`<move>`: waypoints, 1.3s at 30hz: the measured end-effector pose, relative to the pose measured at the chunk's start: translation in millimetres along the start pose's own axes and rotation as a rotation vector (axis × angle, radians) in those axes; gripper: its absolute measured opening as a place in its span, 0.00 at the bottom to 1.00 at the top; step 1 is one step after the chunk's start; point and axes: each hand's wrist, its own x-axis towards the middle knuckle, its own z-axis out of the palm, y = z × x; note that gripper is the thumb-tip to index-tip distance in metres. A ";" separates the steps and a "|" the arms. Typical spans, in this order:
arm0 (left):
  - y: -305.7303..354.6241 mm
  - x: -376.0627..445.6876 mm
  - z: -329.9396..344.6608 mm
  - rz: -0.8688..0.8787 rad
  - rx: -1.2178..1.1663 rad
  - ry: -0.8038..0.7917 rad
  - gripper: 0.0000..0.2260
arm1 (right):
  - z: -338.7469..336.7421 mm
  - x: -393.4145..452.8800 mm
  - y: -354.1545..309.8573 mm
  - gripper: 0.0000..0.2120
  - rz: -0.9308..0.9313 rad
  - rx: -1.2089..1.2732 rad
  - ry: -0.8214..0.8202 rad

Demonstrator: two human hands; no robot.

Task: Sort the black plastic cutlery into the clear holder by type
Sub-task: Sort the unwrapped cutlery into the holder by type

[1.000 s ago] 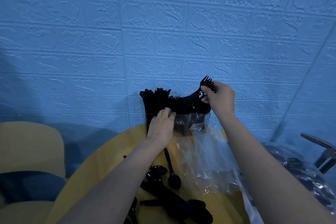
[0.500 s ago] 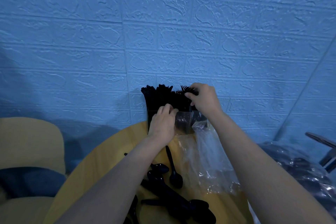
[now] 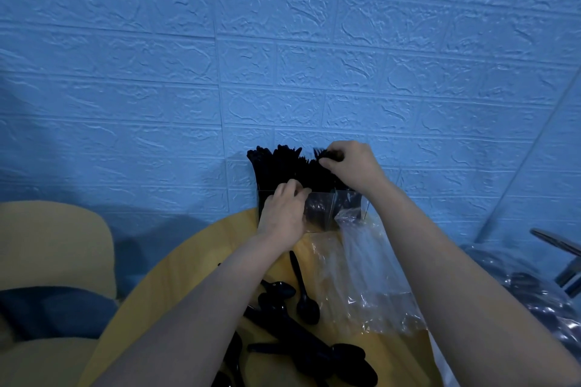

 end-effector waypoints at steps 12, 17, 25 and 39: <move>-0.5 2.9 -1.9 -0.012 -0.059 -0.003 0.26 | -41.0 -14.1 4.4 0.06 0.039 0.222 0.152; -0.2 5.8 -4.1 -0.036 -0.104 0.010 0.25 | -40.2 -13.6 2.0 0.04 0.055 0.118 0.075; -3.3 8.4 -0.4 -0.027 -0.153 0.068 0.20 | -47.3 4.2 -6.1 0.06 -0.009 0.015 0.124; -10.1 13.2 1.2 -0.002 -0.218 0.097 0.17 | -48.4 9.8 -14.4 0.07 -0.034 0.078 0.262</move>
